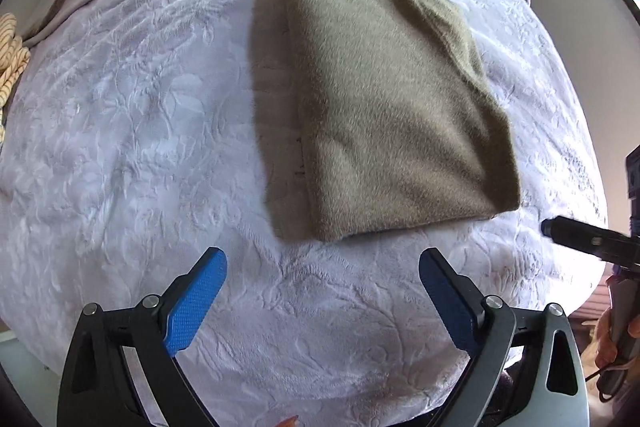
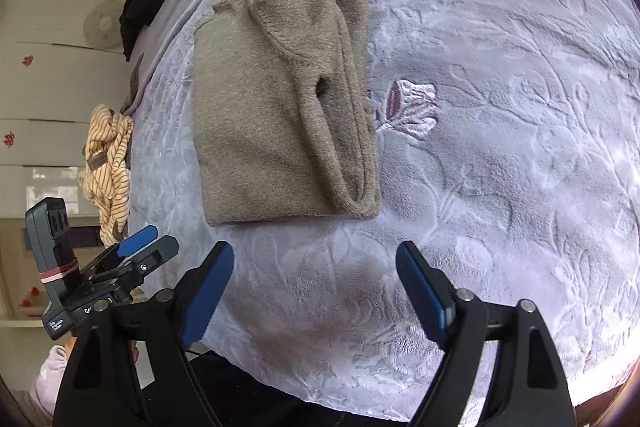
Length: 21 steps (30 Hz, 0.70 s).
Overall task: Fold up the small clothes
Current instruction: 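Open the right tool and lift both tools above the folded sweater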
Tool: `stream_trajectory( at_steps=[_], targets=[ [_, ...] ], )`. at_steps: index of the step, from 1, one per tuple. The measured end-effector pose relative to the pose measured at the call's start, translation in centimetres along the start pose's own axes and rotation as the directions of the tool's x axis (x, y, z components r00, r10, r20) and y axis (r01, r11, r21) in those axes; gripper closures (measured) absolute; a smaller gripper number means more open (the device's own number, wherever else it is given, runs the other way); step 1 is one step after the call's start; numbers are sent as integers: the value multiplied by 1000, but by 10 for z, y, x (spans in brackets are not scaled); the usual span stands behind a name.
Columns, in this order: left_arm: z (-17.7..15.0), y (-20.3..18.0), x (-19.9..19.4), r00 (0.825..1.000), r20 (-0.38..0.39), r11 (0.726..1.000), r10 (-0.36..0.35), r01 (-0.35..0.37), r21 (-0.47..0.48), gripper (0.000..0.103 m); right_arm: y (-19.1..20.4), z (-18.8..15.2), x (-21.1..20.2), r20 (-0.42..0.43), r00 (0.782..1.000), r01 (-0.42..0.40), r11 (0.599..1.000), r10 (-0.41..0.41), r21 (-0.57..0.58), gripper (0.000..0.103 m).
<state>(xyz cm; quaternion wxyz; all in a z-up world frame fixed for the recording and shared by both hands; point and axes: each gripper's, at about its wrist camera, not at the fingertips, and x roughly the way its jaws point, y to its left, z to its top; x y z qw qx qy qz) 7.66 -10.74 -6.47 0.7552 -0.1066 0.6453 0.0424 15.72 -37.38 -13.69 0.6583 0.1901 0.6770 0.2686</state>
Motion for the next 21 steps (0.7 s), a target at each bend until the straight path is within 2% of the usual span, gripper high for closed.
stream_trajectory(
  at_steps=[1, 2, 6, 10, 12, 21],
  targets=[
    [-1, 0, 1, 1000, -6, 1000, 2, -2, 1, 6, 2, 0, 0, 6, 1000, -2, 1000, 2, -12, 1],
    [-3, -1, 3, 1000, -16, 1000, 2, -2, 5, 6, 4, 0, 0, 12, 1000, -3, 1000, 3, -23, 0],
    [-8, -4, 6, 998, -48, 999, -37, 38, 17, 6, 10, 1, 2, 8, 999, -36, 998, 37, -42, 0],
    [-9, -4, 6, 995, -56, 996, -84, 84, -8, 6, 8, -2, 11, -48, 996, -78, 997, 77, -16, 0],
    [-8, -2, 6, 994, -55, 995, -99, 98, -21, 6, 5, -3, 14, -64, 995, -72, 997, 72, 7, 0],
    [7, 9, 7, 996, -43, 996, -75, 72, -58, 6, -20, 1, 9, -43, 998, -45, 996, 49, 81, 0]
  ],
)
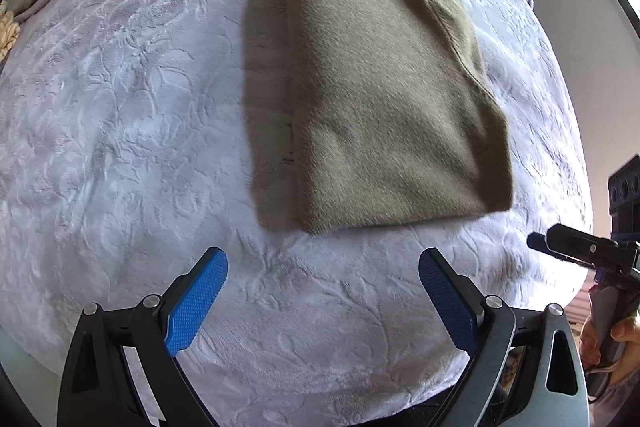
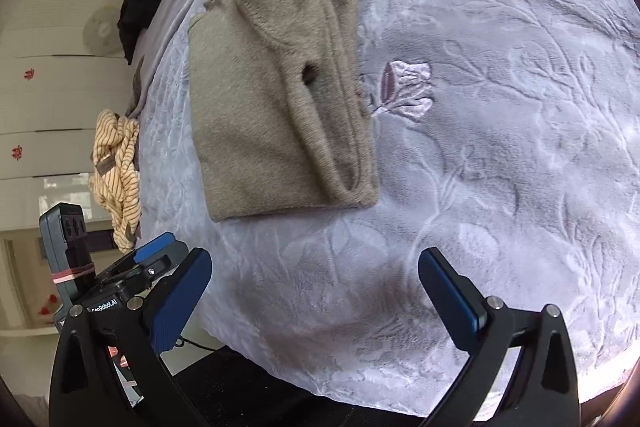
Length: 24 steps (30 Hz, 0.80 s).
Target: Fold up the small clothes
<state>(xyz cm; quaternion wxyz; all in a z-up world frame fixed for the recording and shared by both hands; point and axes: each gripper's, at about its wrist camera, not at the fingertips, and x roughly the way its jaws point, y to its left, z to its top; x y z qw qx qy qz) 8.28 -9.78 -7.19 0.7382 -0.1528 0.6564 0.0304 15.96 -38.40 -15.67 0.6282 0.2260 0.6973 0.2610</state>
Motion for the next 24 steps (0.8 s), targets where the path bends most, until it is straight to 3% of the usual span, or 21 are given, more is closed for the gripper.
stream_trajectory(
  at_steps=[12, 21, 24],
  targets=[
    [33, 4, 11, 999, 35, 1000, 3, -2, -23, 6, -24, 24, -13, 40, 999, 35, 999, -36, 32, 0],
    [60, 10, 26, 999, 48, 999, 19, -17, -50, 6, 3, 127, -2, 115, 991, -57, 997, 62, -48, 0],
    [65, 9, 32, 999, 46, 998, 16, -14, -60, 6, 11, 155, 15, 114, 989, -88, 994, 94, -63, 5]
  ],
)
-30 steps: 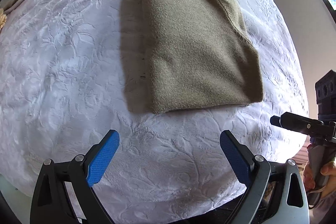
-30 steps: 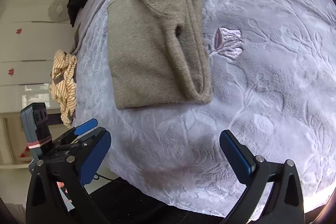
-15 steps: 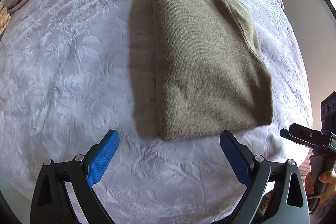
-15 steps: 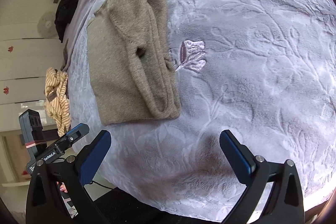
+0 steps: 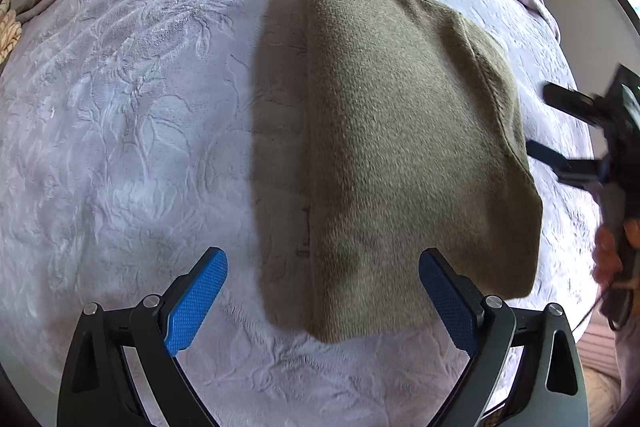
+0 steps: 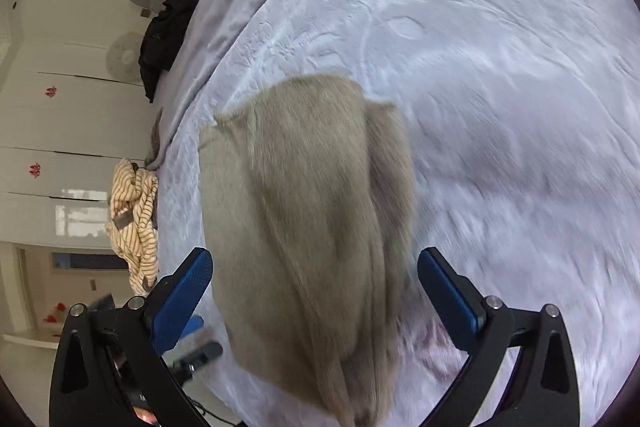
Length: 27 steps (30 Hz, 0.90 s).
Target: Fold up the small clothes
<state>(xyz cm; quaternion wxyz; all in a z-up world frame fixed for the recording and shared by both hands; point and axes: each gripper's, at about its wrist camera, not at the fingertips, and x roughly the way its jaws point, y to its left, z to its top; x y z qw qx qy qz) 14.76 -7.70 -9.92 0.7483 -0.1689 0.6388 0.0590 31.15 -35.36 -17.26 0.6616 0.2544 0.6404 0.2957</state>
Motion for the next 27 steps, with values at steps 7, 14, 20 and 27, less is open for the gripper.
stream_trajectory(
  at_steps=[7, 14, 20, 27],
  targets=[
    [8, 0, 9, 1000, -1, 1000, 3, -3, 5, 6, -10, 14, 16, 7, 999, 36, 999, -37, 34, 83],
    [13, 3, 17, 1000, -7, 1000, -7, 7, 8, 6, -32, 11, -1, 32, 999, -9, 997, 7, 78, 63],
    [17, 1, 26, 999, -13, 999, -38, 38, 30, 6, -36, 13, -13, 33, 999, -22, 999, 20, 42, 36],
    [27, 9, 49, 949, -55, 947, -310, 313, 75, 6, -38, 19, 4, -25, 998, -60, 998, 60, -3, 36]
  ],
)
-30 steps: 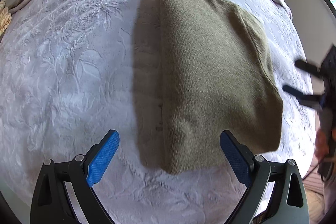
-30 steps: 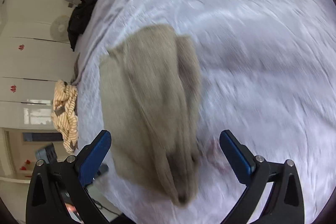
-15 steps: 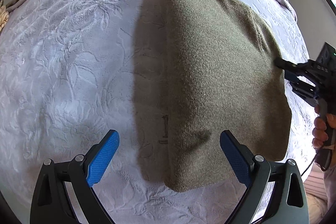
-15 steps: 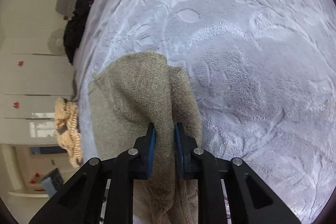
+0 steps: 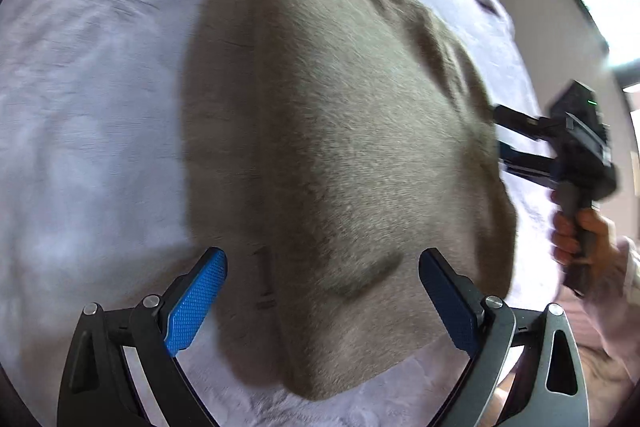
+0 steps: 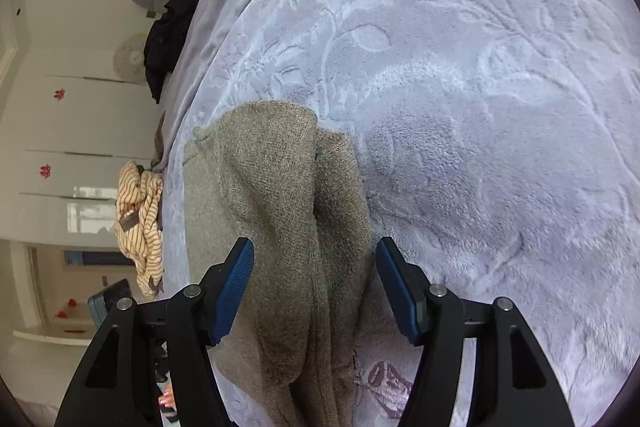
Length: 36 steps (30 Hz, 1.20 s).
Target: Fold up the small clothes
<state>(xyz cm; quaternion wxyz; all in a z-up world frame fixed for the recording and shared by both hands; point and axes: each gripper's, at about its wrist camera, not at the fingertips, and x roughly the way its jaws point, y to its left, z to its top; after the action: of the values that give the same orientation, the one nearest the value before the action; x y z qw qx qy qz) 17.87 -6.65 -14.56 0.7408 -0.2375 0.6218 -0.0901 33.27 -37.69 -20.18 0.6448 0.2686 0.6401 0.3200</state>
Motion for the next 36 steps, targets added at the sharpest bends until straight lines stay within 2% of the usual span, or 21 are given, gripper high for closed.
stream_trajectory(
  at_steps=[4, 7, 9, 10, 11, 12, 14, 16, 21, 25, 28, 33, 35, 36],
  targets=[
    [8, 0, 19, 995, -33, 995, -96, 97, 27, 6, -5, 9, 19, -43, 999, -35, 999, 34, -32, 36],
    [13, -7, 31, 992, -41, 992, -116, 118, 45, 6, -6, 13, 33, -67, 994, -87, 995, 84, -42, 34],
    [13, -11, 35, 994, -34, 993, -104, 105, 45, 6, -5, 14, 41, -80, 989, -130, 991, 126, -40, 34],
    [13, -14, 34, 995, -28, 994, -99, 100, 40, 14, -4, 14, 43, -87, 987, -140, 989, 137, -39, 37],
    [12, -14, 32, 996, -24, 995, -91, 92, 32, 26, -3, 13, 47, -93, 986, -140, 990, 137, -32, 41],
    [11, -12, 30, 996, -17, 995, -92, 92, 23, 31, -3, 12, 49, -99, 986, -136, 991, 134, -15, 63],
    [9, -9, 21, 991, 0, 991, -132, 132, 9, 55, -4, 10, 49, -89, 982, -163, 986, 164, 29, 68],
    [8, -10, 7, 984, 13, 984, -178, 178, 22, 61, 3, 5, 42, -67, 980, -188, 982, 189, 34, 70],
    [3, -18, -33, 957, 60, 959, -282, 281, 34, 61, 33, -9, 24, -36, 965, -257, 965, 259, 51, 70],
    [-16, -15, -72, 945, 79, 947, -317, 311, 75, 61, 65, -31, 9, -12, 958, -287, 956, 288, 61, 70],
    [-46, -2, -107, 948, 90, 950, -306, 298, 97, 61, 93, -56, 4, -13, 948, -317, 947, 318, 52, 70],
    [-105, 34, -137, 978, 62, 976, -202, 195, 98, 61, 128, -121, 28, -51, 943, -326, 944, 329, 49, 70],
    [-125, 53, -135, 991, 38, 989, -126, 122, 86, 61, 132, -147, 51, -73, 948, -305, 951, 308, 53, 70],
    [-136, 64, -128, 998, 16, 995, -58, 57, 76, 61, 129, -160, 65, -88, 953, -286, 956, 291, 69, 70]
  ],
)
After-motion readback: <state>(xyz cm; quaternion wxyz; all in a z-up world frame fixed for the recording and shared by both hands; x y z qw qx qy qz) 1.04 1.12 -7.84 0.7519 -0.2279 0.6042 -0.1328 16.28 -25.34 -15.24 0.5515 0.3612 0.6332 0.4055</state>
